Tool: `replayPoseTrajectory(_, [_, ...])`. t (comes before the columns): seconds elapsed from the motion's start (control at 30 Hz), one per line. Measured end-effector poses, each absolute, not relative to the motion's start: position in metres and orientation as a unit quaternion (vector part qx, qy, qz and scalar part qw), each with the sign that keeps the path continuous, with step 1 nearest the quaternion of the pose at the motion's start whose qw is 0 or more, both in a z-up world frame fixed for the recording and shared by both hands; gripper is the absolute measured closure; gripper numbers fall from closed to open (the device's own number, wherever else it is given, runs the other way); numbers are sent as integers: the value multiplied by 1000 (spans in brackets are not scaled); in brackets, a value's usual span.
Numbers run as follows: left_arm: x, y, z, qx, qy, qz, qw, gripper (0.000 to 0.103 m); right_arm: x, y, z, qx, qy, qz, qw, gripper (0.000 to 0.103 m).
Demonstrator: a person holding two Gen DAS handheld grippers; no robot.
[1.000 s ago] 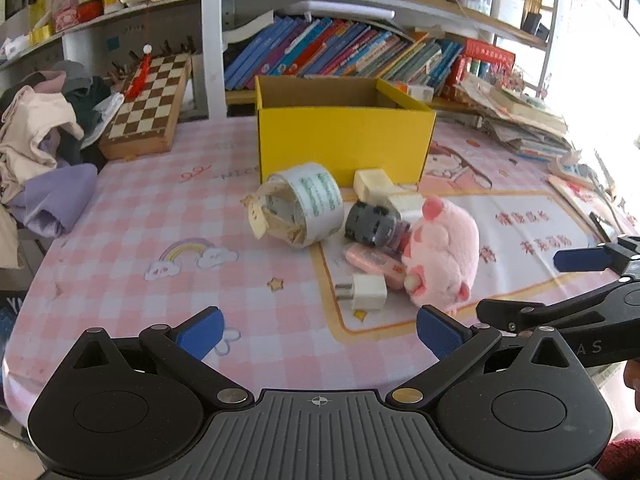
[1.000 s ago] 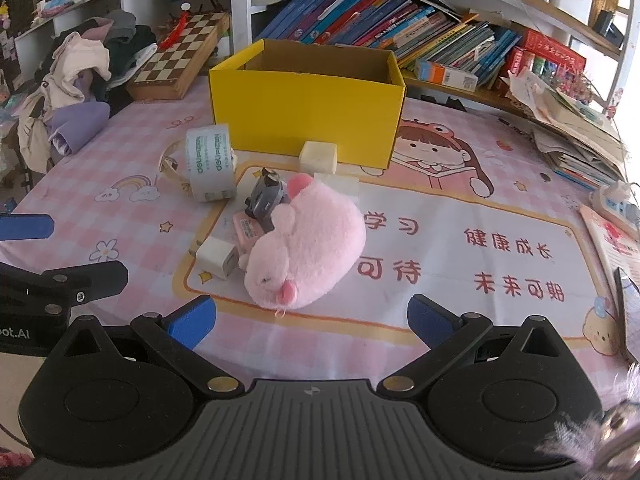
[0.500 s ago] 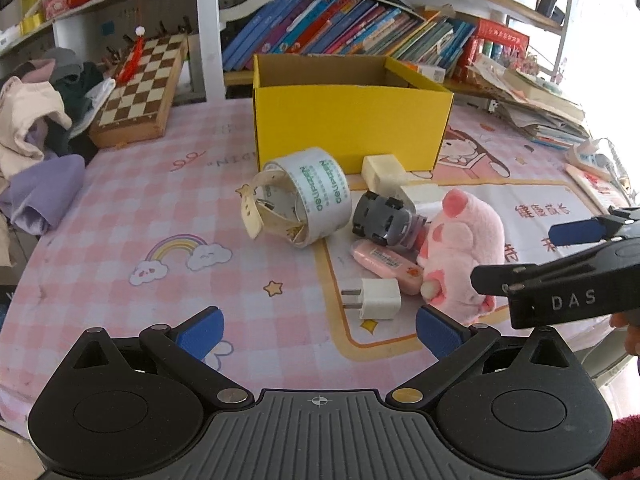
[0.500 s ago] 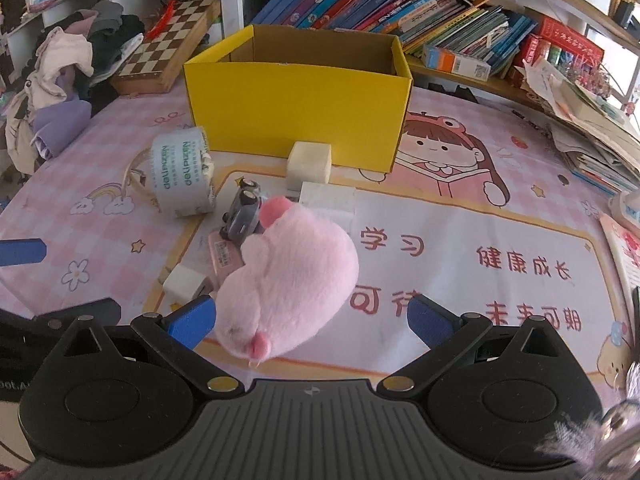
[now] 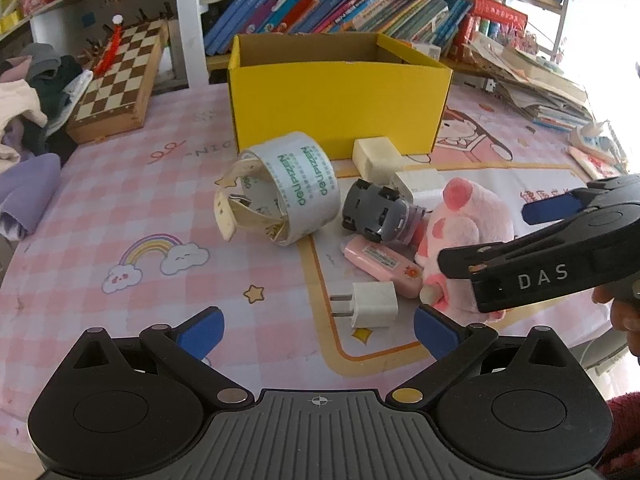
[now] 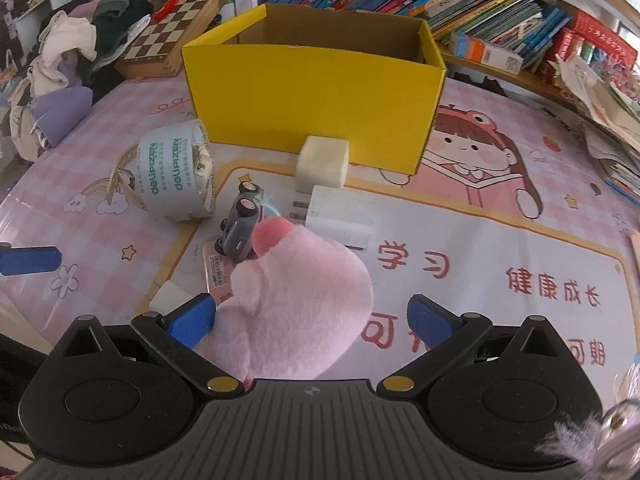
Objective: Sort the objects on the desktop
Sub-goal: 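Grasp the pink plush pig with the right gripper while the left gripper grasps the white plug, then carry the pig and white plug over the yellow box with both grippers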
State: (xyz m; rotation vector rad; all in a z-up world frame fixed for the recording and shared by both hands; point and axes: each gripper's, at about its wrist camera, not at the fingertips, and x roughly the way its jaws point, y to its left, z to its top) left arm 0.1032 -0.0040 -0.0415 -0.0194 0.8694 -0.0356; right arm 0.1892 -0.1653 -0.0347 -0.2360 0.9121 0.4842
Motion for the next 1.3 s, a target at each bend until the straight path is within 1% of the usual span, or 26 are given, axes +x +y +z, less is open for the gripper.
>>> replayPoseTrajectory(0.03, [105,-5,-42,-9,423,-18,906,3,191,-164,-36,-113,437,235,861,2])
replayPoseTrajectory(0.07, [106,-5,-43,-9,425,-18,905,3,192,-164,-37,-113,438,240,859,5])
replayPoseTrajectory(0.13, [110,-7,-45,-8,429,-19,903,3,193,-164,-38,-110,439,254,855,18])
replayPoseTrajectory(0.27, [114,-9,-47,-10,433,-18,901,4,194,-169,-35,-109,428,253,861,31])
replayPoseTrajectory(0.3, [116,-10,-47,-10,434,-18,901,4,194,-172,-34,-107,425,251,863,37])
replayPoseTrajectory(0.33, [117,-11,-47,-11,434,-18,901,4,194,-174,-33,-106,423,248,865,40])
replayPoseTrajectory(0.4, [119,-13,-48,-12,434,-19,901,4,194,-179,-30,-103,417,243,870,43])
replayPoseTrajectory(0.63, [125,-20,-50,-8,432,-24,901,7,200,-207,-30,-71,429,204,877,44])
replayPoseTrajectory(1.03, [132,-35,-58,18,442,-37,896,22,192,-219,-30,-70,429,205,877,43])
replayPoseTrajectory(1.1, [133,-37,-61,29,445,-37,895,33,191,-220,-30,-70,428,206,877,43])
replayPoseTrajectory(1.17, [134,-38,-64,36,447,-34,893,38,191,-220,-30,-70,428,208,877,43])
replayPoseTrajectory(1.23, [134,-37,-67,42,449,-30,892,46,190,-220,-30,-70,428,210,877,43])
replayPoseTrajectory(1.3, [135,-36,-70,39,452,-31,890,57,190,-221,-30,-70,427,210,877,43])
